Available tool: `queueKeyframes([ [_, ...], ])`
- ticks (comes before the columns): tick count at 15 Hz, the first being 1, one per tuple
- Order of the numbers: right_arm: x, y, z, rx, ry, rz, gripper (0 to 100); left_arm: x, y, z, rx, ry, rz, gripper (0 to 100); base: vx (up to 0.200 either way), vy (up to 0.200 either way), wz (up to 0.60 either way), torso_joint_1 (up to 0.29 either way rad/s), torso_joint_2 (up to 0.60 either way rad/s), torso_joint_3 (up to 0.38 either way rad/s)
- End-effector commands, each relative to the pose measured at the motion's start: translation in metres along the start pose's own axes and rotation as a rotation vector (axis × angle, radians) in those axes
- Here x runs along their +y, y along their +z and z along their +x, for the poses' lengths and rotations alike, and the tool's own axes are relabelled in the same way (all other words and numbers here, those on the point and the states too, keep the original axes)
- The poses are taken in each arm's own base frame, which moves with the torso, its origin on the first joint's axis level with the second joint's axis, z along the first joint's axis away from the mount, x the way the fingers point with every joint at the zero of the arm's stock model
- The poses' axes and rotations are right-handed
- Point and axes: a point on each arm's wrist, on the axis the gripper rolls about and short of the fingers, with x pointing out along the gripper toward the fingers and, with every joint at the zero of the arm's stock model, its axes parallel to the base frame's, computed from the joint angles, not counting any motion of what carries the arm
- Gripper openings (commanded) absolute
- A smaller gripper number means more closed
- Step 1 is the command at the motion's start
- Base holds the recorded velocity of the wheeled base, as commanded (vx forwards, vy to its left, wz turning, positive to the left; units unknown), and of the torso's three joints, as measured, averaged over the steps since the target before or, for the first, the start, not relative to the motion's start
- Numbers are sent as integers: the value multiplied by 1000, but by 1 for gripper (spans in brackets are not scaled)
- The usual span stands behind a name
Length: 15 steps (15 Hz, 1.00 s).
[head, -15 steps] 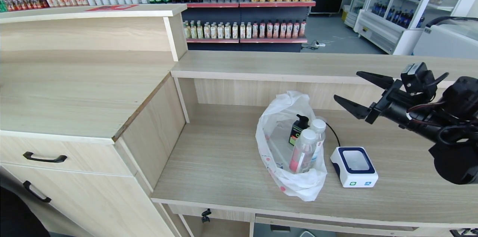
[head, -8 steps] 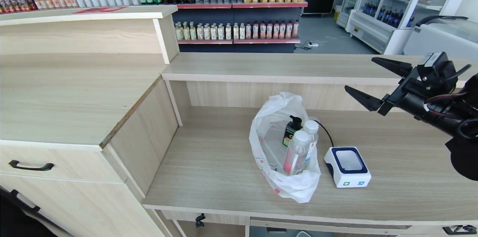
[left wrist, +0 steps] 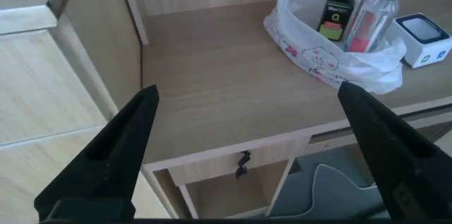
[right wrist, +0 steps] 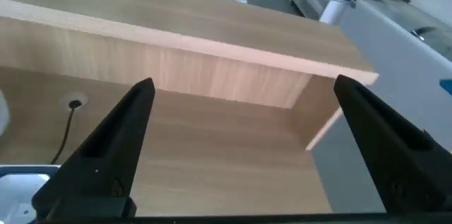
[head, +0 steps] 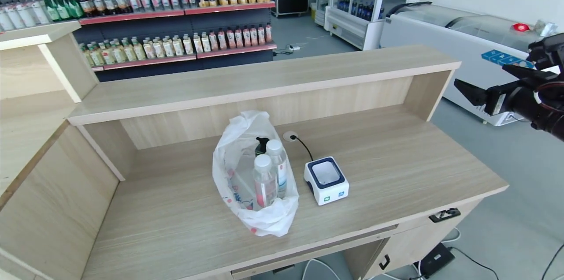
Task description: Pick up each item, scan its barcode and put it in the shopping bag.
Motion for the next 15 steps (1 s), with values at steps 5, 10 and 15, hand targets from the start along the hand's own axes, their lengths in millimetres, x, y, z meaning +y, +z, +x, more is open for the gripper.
queueKeyframes([
  [5, 7, -36, -75, 188, -71, 200, 100, 0, 0, 0, 1, 0, 0, 100, 0, 0, 0, 0, 0, 0],
  [10, 19, -33, -63, 75, -29, 217, 100, 0, 0, 0, 1, 0, 0, 100, 0, 0, 0, 0, 0, 0],
  [15, 29, -65, -75, 185, -22, 255, 100, 0, 0, 0, 1, 0, 0, 100, 0, 0, 0, 0, 0, 0],
])
